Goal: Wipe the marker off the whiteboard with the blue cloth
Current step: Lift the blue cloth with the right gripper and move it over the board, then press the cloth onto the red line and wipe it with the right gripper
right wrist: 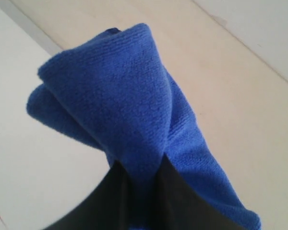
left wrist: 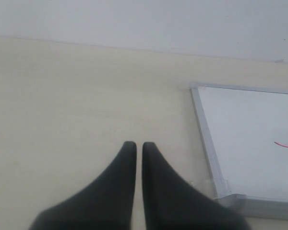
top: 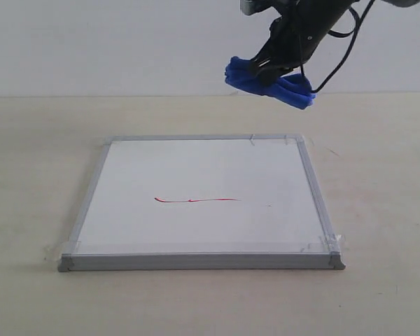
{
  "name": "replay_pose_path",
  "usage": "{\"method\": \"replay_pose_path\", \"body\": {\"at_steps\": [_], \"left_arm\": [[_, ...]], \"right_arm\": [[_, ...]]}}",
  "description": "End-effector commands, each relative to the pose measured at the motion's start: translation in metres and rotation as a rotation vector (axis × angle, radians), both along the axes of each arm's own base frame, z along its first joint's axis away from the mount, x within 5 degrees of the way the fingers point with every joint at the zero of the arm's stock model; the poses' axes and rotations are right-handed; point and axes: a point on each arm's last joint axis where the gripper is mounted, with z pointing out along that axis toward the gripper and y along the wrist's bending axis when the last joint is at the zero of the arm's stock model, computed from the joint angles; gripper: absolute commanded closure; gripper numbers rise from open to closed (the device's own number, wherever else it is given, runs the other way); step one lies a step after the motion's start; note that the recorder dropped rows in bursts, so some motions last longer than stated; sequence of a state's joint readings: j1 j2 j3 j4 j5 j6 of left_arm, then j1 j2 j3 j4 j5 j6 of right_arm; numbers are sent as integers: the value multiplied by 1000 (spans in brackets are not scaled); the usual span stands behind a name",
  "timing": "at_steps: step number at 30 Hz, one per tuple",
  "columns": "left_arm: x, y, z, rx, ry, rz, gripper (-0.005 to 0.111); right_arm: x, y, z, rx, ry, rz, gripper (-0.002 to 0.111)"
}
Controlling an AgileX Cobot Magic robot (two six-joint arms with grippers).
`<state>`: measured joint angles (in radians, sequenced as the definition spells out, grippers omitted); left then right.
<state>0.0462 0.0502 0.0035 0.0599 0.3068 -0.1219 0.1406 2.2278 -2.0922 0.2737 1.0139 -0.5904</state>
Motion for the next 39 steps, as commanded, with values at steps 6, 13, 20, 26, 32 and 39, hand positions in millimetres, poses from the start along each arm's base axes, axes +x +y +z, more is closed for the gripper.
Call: {"method": "replay_pose_path", "body": {"at_steps": [6,13,20,26,32,39], "left_arm": [[0,0,2,-3,-11,0,102],[0,0,2,-3,-11,0,102],[0,0,2,-3,-11,0,102],[0,0,2,-3,-11,0,102],[0,0,2,-3,-11,0,102],[0,0,2,-3,-11,0,102]], "right_arm": [[-82,14,-8,-36,-132,98,109],[-138,55,-59,-68,-182,161,109],[-143,54,-97,-65,-154,84,109],[-144,65,-134,-101,-78,122,109],[-160,95,-155,-106,-33,196,109],[-180,137,-154,-109,-54,337,109]]}}
